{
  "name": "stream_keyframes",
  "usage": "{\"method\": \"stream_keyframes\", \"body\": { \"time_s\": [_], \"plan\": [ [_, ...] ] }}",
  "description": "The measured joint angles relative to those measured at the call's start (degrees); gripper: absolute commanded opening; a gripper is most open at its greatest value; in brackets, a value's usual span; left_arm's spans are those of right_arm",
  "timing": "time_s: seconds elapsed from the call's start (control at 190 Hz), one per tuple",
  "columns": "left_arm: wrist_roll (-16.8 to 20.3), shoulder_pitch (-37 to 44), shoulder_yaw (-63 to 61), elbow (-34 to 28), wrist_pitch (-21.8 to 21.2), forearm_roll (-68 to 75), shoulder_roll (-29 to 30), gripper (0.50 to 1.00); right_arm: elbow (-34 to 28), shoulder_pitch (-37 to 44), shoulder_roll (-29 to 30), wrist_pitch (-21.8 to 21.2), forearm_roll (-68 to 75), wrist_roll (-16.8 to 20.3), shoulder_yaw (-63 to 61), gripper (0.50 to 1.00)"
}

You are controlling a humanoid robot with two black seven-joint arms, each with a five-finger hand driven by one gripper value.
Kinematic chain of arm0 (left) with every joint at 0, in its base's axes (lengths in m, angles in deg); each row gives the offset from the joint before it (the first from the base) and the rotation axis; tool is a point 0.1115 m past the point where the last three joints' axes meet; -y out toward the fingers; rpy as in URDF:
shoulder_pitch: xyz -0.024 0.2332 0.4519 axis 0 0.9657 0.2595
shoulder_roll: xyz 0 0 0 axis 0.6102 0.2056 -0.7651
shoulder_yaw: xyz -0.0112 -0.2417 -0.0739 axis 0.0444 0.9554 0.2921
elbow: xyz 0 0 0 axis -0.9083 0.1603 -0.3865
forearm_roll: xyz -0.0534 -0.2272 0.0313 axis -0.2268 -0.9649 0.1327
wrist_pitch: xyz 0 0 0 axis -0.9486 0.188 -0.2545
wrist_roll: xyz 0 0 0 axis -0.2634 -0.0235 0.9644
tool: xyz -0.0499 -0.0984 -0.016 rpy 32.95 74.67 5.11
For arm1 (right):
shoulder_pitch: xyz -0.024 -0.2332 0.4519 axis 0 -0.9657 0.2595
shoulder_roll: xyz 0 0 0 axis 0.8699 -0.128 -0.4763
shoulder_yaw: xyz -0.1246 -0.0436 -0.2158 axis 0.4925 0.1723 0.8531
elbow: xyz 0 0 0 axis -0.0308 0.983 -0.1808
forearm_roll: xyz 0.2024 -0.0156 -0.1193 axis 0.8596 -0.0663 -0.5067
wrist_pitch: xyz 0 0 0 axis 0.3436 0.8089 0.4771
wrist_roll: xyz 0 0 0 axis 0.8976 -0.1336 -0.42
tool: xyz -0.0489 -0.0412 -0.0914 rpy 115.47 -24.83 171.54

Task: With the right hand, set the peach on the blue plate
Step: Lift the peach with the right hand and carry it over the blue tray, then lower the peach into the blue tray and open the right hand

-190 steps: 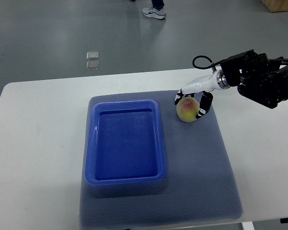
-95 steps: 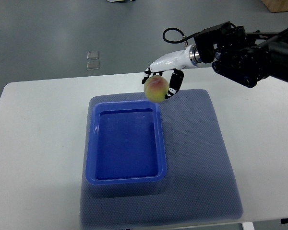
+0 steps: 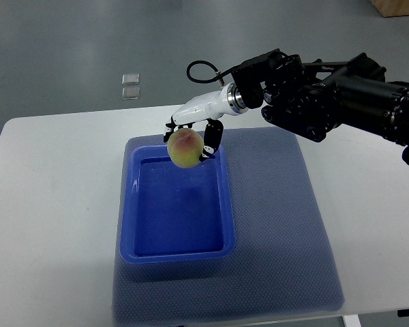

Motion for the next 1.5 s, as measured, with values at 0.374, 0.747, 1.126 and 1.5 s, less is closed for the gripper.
{"method": "stream_keyframes", "body": {
  "time_s": [0.374,0.747,1.126,1.5],
  "plan": [
    [0.0,0.01,-0.09,0.16,0.0,0.0,0.0,1.0,-0.37,-2.52,0.01,0.71,0.33,-0.08,0.15,0.815],
    [0.0,0.01,-0.09,0.25,0.0,0.0,0.0,1.0,-2.1,-5.04,0.0,4.17,0.59,-0.44,0.12,0.864],
    [0.0,0.0,-0.09,0.15,0.0,0.0,0.0,1.0,-2.81,-4.6,0.0,3.64,0.6,-0.51,0.29,0.93],
    [0.0,-0.13,0.04,0.09,0.0,0.0,0.0,1.0,-2.38,-2.04,0.0,2.8,9.91,-0.14,-5.79,0.928]
  ]
}}
